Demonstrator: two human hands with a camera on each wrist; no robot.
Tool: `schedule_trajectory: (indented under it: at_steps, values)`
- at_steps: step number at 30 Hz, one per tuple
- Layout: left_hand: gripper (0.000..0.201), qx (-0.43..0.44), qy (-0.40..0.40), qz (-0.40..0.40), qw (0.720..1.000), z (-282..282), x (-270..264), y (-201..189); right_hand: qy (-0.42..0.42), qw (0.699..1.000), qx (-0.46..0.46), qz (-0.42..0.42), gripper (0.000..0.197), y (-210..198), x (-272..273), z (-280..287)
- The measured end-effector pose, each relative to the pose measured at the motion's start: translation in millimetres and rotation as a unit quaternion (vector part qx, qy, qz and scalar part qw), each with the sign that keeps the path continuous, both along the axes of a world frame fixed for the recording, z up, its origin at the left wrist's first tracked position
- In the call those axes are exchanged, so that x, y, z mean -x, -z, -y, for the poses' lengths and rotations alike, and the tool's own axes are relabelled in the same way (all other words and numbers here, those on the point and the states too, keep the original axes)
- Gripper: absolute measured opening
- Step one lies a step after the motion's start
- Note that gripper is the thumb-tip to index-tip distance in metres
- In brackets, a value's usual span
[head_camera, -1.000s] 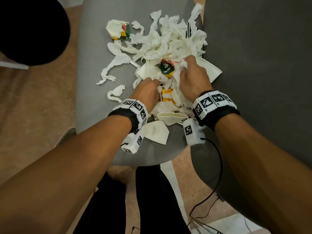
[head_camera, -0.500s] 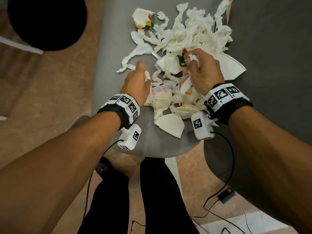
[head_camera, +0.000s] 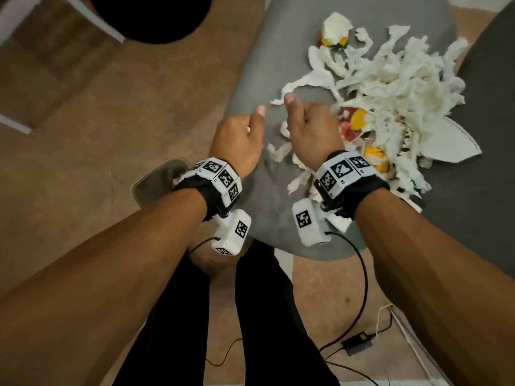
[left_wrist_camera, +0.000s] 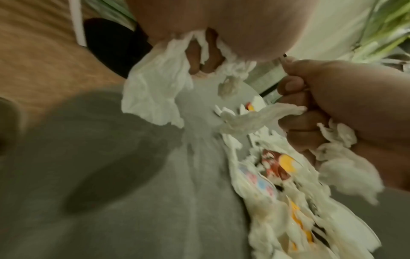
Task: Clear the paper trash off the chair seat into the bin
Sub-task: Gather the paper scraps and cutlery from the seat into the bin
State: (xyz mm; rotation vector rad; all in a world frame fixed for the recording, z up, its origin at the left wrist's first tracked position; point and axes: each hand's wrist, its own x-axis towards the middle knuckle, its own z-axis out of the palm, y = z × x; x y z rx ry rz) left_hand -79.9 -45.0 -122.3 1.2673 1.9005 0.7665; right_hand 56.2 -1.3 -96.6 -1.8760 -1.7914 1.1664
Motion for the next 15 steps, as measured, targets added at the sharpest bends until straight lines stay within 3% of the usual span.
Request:
schedule_trajectory:
  at_steps: [4, 8, 11, 14, 15]
  values:
    - [0.05, 0.044, -0.072, 0.009, 0.996, 37, 75, 15, -0.024, 0.997, 0.06, -0.029, 0.057, 10, 87, 30]
    - [0.025, 0.126, -0.154, 0.038, 0.979, 80, 144, 46, -0.037, 0.98, 0.189, -0.058, 0.032, 40, 171, 62]
    - [0.03, 0.206, -0.226, 0.125, 0.944, 113, 182, 81, -0.047, 0.962, 0.268, -0.04, 0.017, 76, 212, 86]
    - [0.033, 0.225, -0.256, 0.17, 0.925, 141, 203, 115, -0.062, 0.96, 0.274, -0.021, 0.005, 116, 234, 108]
    - [0.034, 0.226, -0.262, 0.186, 0.92, 149, 206, 124, -0.059, 0.956, 0.288, -0.014, 0.018, 129, 239, 114]
